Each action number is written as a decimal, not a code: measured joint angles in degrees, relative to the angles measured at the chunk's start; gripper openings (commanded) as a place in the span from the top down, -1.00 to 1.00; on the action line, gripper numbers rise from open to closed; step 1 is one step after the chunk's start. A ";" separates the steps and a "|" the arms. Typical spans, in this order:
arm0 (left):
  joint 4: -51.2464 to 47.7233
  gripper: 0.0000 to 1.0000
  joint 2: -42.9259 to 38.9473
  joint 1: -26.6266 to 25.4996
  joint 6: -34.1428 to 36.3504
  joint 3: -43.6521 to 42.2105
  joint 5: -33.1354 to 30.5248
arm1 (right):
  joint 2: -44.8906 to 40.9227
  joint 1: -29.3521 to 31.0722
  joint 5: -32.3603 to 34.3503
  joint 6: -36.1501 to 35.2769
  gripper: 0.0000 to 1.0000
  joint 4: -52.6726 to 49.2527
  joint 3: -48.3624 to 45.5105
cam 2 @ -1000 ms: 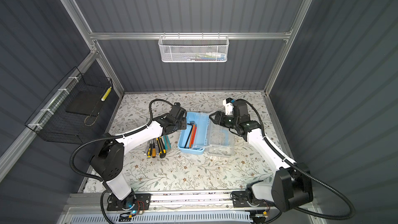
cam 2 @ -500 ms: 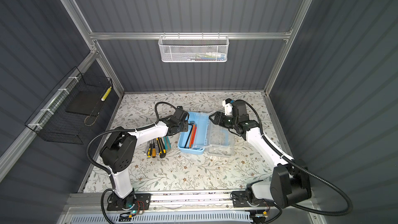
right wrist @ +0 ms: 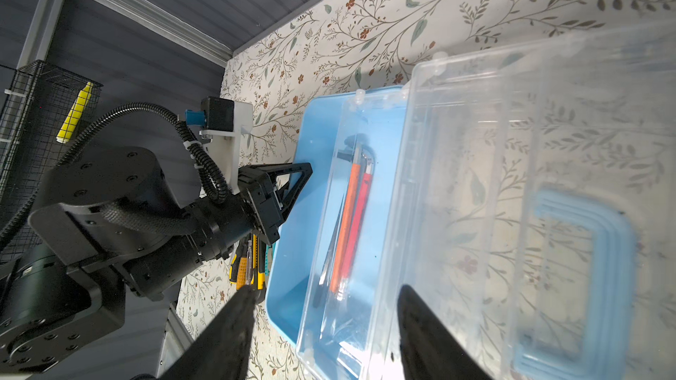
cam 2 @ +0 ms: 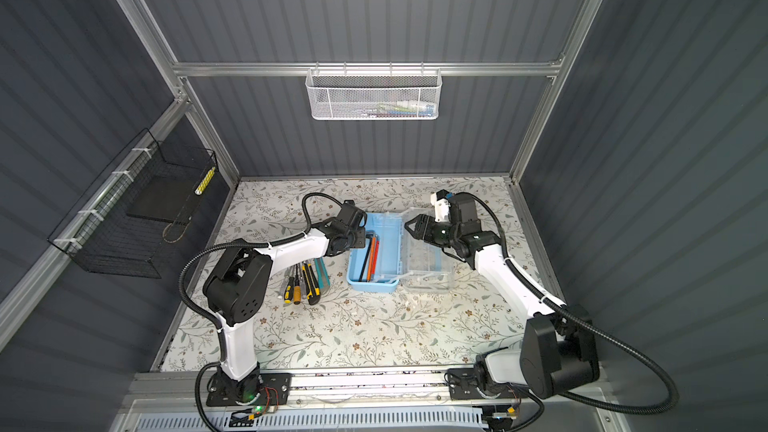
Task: Pack the tool kit
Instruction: 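Lower the black hex key into the box beside the others and open, then move the left gripper back toward the screwdrivers beside the box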
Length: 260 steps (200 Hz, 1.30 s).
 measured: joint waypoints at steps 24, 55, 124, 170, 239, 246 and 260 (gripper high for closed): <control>0.00 1.00 -0.59 0.00 -0.63 -0.72 -0.22 | 0.00 0.00 -0.20 0.00 -0.26 0.00 0.00; -0.09 1.00 -4.13 0.04 -3.50 -5.35 -1.81 | 0.00 0.00 -0.39 0.00 -0.26 0.02 0.00; -1.03 -0.07 -7.19 0.26 -5.88 -8.22 -2.73 | 0.02 -0.02 -1.07 0.33 -0.30 0.44 0.00; -1.05 -0.15 -10.62 0.26 -5.55 -8.24 -3.96 | 0.02 0.00 -0.92 0.15 -0.30 -0.15 0.02; -2.51 -0.19 -26.34 1.49 -3.89 -13.49 -7.78 | -2.99 0.42 1.22 -1.09 -0.30 -2.73 1.25; -3.28 -0.19 -27.78 1.66 -3.93 -14.29 -8.09 | -3.32 0.92 1.77 -1.60 -0.30 -3.56 2.01; -4.55 -0.19 -30.10 1.88 -4.11 -16.24 -8.57 | -3.50 3.02 3.54 -3.02 -0.31 -5.73 4.24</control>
